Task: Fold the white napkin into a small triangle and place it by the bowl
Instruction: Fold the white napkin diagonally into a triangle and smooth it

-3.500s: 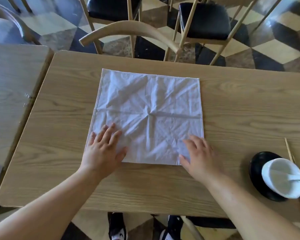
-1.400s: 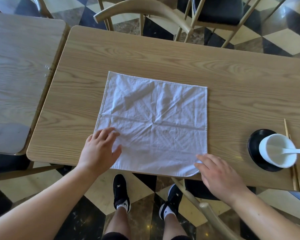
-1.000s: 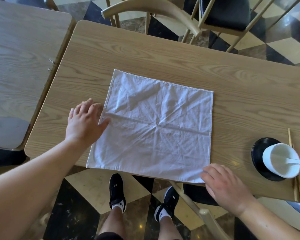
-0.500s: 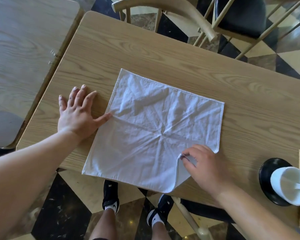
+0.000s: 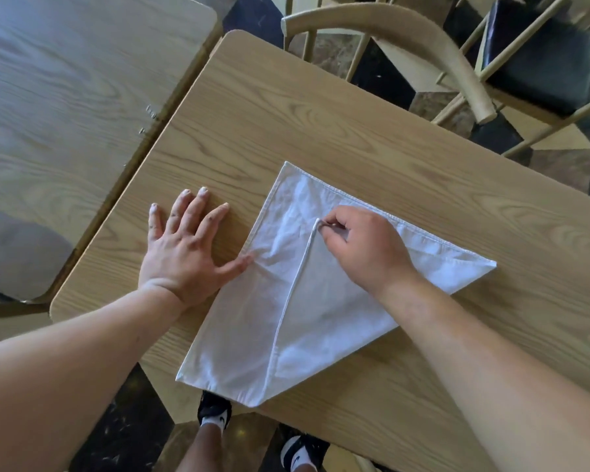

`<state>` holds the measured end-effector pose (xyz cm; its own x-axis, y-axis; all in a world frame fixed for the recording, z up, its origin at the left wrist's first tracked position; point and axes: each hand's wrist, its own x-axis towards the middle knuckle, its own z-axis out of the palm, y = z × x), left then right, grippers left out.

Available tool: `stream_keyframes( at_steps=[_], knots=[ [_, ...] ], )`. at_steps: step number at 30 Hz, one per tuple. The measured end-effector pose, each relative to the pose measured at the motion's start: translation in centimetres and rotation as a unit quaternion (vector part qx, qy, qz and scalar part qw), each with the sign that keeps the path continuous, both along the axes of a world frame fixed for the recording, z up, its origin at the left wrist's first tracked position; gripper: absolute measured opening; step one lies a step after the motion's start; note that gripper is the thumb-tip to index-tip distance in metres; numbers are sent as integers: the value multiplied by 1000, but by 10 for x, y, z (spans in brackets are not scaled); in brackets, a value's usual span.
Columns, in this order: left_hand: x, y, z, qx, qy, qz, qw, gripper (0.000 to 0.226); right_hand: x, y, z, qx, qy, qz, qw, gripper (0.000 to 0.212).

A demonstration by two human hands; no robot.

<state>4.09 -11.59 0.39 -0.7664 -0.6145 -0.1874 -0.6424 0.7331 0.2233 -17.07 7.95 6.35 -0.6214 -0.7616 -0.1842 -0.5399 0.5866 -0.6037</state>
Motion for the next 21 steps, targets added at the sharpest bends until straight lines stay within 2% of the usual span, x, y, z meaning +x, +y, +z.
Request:
stream_keyframes(
  at_steps=[4, 10, 17, 21],
  knots=[
    [-1, -1, 0, -2, -3, -3, 1000, 105, -24, -46, 0, 1, -15, -4, 1000, 17],
    [-1, -1, 0, 6, -6, -4, 1000, 104, -48, -98, -7, 52, -25, 6, 998, 17],
    [0, -3, -2, 6, -12, -10, 1000, 102, -64, -131, -22, 120, 5, 18, 993, 17],
    [0, -3, -2, 10, -10, -10, 1000, 101, -62, -132, -33, 113, 28, 19, 993, 17]
  ],
)
